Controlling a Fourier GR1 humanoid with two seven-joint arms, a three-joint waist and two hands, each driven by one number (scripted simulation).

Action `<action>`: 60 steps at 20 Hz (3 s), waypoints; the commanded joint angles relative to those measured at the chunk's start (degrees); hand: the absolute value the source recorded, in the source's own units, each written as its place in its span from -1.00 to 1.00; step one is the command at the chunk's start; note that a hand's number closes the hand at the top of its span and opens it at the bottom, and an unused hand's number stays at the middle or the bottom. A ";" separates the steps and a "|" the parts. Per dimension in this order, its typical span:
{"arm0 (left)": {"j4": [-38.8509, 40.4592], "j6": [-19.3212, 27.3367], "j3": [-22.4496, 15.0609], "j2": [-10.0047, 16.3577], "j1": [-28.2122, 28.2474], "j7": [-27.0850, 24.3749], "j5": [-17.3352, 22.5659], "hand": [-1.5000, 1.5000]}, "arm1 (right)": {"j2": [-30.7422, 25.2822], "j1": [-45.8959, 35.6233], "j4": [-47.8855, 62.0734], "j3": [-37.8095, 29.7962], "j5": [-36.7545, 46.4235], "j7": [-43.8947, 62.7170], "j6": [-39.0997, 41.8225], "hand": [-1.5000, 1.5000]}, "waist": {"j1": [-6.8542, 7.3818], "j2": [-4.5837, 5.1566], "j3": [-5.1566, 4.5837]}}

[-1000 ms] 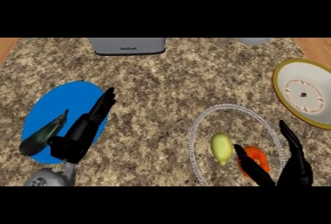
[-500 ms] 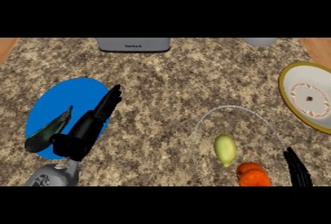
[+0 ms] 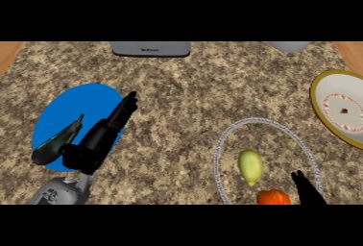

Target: Pick the lemon from the placemat and place it in the bowl

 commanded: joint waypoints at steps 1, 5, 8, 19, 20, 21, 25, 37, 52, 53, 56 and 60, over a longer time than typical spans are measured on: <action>1.30 -0.52 1.27 -0.18 -1.07 0.60 0.46 0.00 | 1.76 -2.43 -10.29 4.80 8.17 16.58 12.80 -1.00 | -0.20 -0.29 0.27; -0.44 -0.22 0.09 -0.94 1.10 0.25 -1.21 0.00 | 9.93 -12.28 -9.72 12.30 15.67 29.26 22.35 -1.00 | 0.06 -0.56 0.44; 1.02 -1.80 3.70 -0.39 -1.59 1.53 -0.03 0.00 | 13.73 -23.43 -6.39 8.86 14.80 33.24 29.13 -1.00 | -0.17 -0.51 0.52; 2.27 -3.16 3.89 -6.49 2.07 -0.91 -6.07 0.00 | 10.83 -18.21 -1.85 16.26 25.67 32.48 14.79 -1.00 | -1.17 -0.73 0.58; -0.34 -5.17 6.76 -4.13 1.15 3.39 -2.94 0.00 | 10.71 -18.83 1.34 15.58 26.16 31.17 11.74 -1.00 | -1.07 -0.74 0.59; -6.23 -5.08 5.01 -3.22 5.16 3.86 -4.27 0.00 | 9.70 -19.33 0.28 12.86 24.52 31.03 13.39 -1.00 | -0.86 -0.78 0.59; -0.54 -4.75 5.42 -6.59 2.75 1.14 -6.44 0.00 | 11.10 -18.26 6.96 15.02 30.45 33.25 7.28 -1.00 | -1.11 -0.73 0.59; -2.61 -7.28 6.50 -10.04 5.91 0.82 -10.49 0.00 | 8.93 -18.88 10.90 7.20 21.18 28.20 5.43 -1.00 | -1.01 -0.74 0.58; 2.07 -11.07 12.07 -11.81 0.85 2.60 -10.75 0.00 | 11.85 -31.39 26.13 1.61 22.52 19.14 -4.14 1.00 | -0.99 -0.65 0.59; -3.79 -11.00 11.16 -11.47 5.10 4.00 -10.86 0.00 | 10.24 -29.16 21.99 1.15 21.55 18.44 -3.73 1.00 | -0.90 -0.73 0.59; -1.89 -11.10 10.43 -12.75 5.53 2.43 -12.98 0.00 | 11.35 -29.48 18.83 2.10 23.71 20.42 -0.47 1.00 | -0.99 -0.73 0.57; -0.75 -11.56 11.73 -11.60 1.98 3.56 -11.88 0.00 | 1.22 -29.99 21.73 3.14 11.52 7.40 12.01 1.00 | -0.52 -0.50 0.58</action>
